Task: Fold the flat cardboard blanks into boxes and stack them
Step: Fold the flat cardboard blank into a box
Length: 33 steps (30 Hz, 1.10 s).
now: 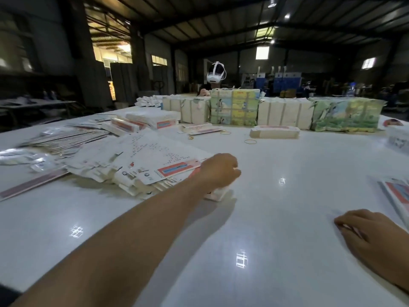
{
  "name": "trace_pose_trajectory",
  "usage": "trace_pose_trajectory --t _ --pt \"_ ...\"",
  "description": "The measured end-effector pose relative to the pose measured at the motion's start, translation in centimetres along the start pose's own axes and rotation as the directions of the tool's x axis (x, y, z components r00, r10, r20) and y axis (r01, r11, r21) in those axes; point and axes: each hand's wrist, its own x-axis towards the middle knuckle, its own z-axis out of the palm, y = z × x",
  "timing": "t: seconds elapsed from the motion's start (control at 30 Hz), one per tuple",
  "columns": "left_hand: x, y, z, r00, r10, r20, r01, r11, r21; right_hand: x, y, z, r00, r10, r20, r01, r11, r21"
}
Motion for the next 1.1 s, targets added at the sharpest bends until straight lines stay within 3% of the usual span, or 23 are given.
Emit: trace_pose_trajectory --t 0.13,0.2,0.27,0.37,0.47,0.53,0.67,0.8,0.97,1.1 --pt "2.1 -8.8 -2.8 0.941 -0.339 0.01 0.309 0.869 0.387 0.2 0.3 0.7 0.999 -0.019 -0.039 0.019 1.0 -0.002" --pt "2.1 -11.7 -2.5 0.892 -0.448 0.067 0.38 0.82 0.428 0.4 0.6 0.9 0.998 -0.029 -0.057 0.029 1.0 -0.006" --pt "2.0 -12.9 -1.4 0.885 -0.464 0.05 0.405 0.816 0.413 0.4 0.8 0.9 0.997 -0.042 -0.062 0.041 0.999 -0.011" --pt "1.9 -12.6 -0.2 0.932 -0.36 -0.04 0.338 0.825 0.453 0.3 0.7 0.9 0.996 -0.059 -0.063 0.059 0.998 0.002" --pt "1.5 -11.9 -0.7 0.97 -0.244 -0.013 0.194 0.74 0.644 0.1 0.1 0.4 0.996 -0.057 -0.073 0.058 0.998 0.011" --pt "1.6 -11.0 -1.9 0.972 -0.233 -0.003 0.172 0.707 0.687 -0.1 -0.5 0.0 0.997 -0.045 -0.07 0.047 0.999 0.025" --pt "1.6 -5.6 -2.8 0.985 -0.155 -0.071 0.169 0.846 0.506 -0.3 -1.1 -0.7 0.998 -0.054 -0.045 0.053 0.999 -0.007" --pt "-0.6 2.7 0.6 0.986 0.136 -0.098 -0.107 0.96 0.259 -0.4 -1.5 -1.2 0.999 -0.042 0.008 0.042 0.999 -0.012" --pt "-4.8 10.7 5.5 0.897 0.434 -0.086 -0.415 0.893 0.175 -0.7 -1.4 -1.7 0.996 -0.084 0.016 0.084 0.996 0.009" --pt "-6.5 11.3 8.4 0.864 0.502 -0.046 -0.475 0.841 0.26 -0.7 -1.2 -1.6 0.997 -0.082 0.009 0.082 0.997 -0.001"
